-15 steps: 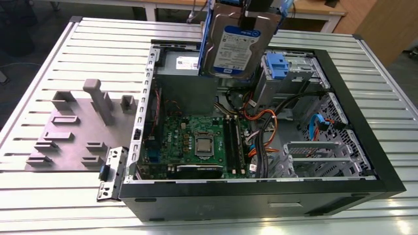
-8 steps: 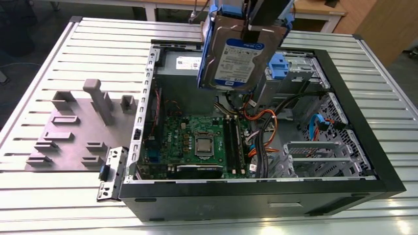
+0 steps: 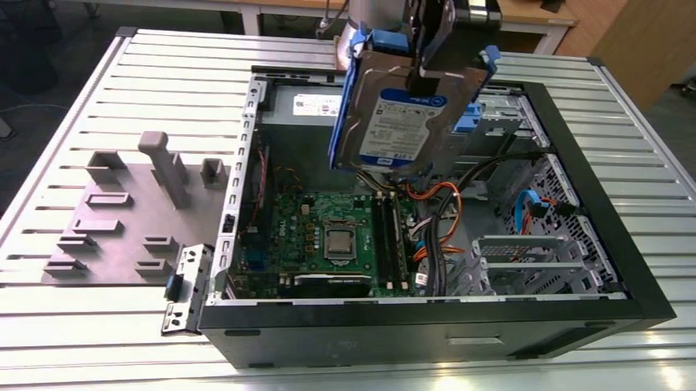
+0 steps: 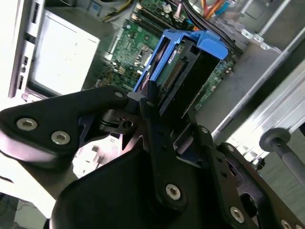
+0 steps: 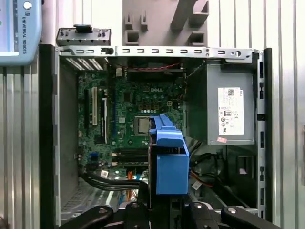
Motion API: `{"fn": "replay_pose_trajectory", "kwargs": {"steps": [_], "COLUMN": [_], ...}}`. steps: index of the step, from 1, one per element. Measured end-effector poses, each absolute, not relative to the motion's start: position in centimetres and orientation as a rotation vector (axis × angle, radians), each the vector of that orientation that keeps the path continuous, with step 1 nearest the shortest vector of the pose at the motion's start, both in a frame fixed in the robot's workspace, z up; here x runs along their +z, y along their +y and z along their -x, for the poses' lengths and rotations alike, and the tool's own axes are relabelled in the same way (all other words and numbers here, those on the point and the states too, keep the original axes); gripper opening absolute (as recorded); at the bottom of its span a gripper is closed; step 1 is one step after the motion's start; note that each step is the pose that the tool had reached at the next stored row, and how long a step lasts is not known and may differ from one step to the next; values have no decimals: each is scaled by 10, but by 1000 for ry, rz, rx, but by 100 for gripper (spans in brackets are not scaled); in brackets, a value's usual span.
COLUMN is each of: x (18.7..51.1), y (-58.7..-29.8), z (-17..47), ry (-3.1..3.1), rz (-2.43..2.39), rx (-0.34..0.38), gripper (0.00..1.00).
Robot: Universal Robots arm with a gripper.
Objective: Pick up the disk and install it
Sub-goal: 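Pick up the disk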
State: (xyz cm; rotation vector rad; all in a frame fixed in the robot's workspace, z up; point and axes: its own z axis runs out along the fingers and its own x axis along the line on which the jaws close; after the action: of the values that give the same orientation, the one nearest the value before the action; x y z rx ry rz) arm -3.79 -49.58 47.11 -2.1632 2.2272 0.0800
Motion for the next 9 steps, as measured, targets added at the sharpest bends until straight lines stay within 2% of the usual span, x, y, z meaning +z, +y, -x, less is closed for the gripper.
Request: {"fn": "replay_pose_trajectory", "kwargs": {"steps": [9], "x": [470], "y": [-529], "z": [37], "ry": [2227], "rz": [2163], "rx": [80], "gripper": [35]}}
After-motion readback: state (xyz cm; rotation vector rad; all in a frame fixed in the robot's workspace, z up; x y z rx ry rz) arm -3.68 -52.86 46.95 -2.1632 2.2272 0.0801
